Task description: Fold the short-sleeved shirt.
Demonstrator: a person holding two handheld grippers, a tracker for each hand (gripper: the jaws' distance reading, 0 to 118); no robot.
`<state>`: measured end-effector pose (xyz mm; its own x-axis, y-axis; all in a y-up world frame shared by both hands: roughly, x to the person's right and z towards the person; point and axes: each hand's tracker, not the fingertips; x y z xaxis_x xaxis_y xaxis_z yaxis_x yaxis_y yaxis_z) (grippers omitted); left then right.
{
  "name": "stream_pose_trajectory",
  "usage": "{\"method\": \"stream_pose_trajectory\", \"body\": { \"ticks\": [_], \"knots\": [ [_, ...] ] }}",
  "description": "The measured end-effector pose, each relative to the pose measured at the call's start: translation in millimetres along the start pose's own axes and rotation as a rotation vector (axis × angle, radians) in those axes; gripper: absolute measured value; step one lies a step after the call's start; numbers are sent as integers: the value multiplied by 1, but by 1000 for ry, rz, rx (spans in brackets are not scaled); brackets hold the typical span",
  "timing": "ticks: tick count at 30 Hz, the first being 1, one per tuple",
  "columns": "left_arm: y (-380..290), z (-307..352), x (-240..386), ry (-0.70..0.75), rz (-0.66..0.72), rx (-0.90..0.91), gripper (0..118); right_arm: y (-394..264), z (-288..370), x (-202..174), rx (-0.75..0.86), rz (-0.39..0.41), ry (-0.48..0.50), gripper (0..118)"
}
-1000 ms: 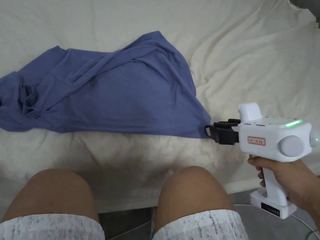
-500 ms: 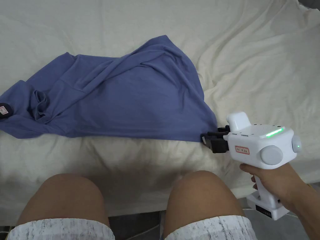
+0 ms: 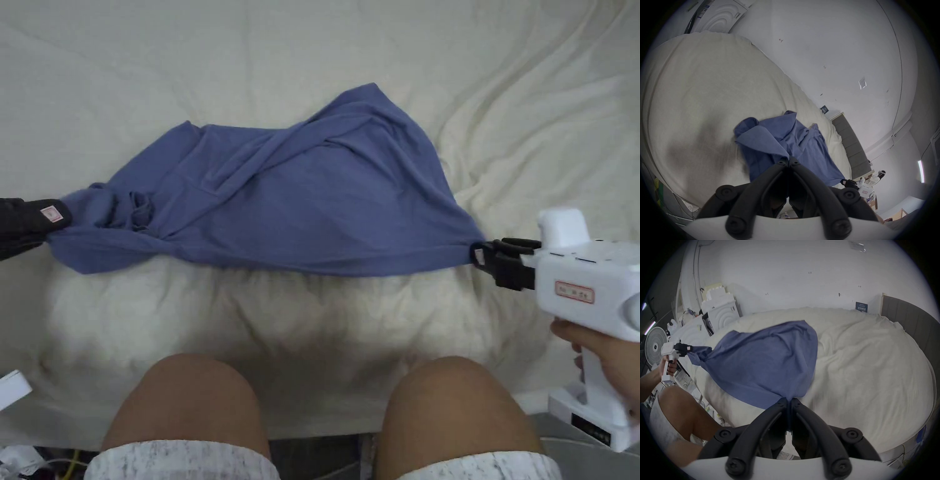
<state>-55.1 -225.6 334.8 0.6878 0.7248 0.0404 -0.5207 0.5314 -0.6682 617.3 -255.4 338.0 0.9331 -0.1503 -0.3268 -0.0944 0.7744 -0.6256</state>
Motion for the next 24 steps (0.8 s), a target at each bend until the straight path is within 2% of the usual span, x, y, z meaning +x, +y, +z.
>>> {"method": "stream_pose_trajectory", "body": {
  "ticks": [7, 11, 24],
  "knots": [
    [16, 30, 25, -83, 46, 113, 1, 44, 33, -17, 141, -40, 51, 5],
    [32, 49, 49, -122, 40, 176, 1, 73, 51, -31, 204, -13, 62, 5],
    [135, 108, 159, -185, -96, 373, 1, 205, 113, -61, 456, -25, 71, 5]
  ]
}}
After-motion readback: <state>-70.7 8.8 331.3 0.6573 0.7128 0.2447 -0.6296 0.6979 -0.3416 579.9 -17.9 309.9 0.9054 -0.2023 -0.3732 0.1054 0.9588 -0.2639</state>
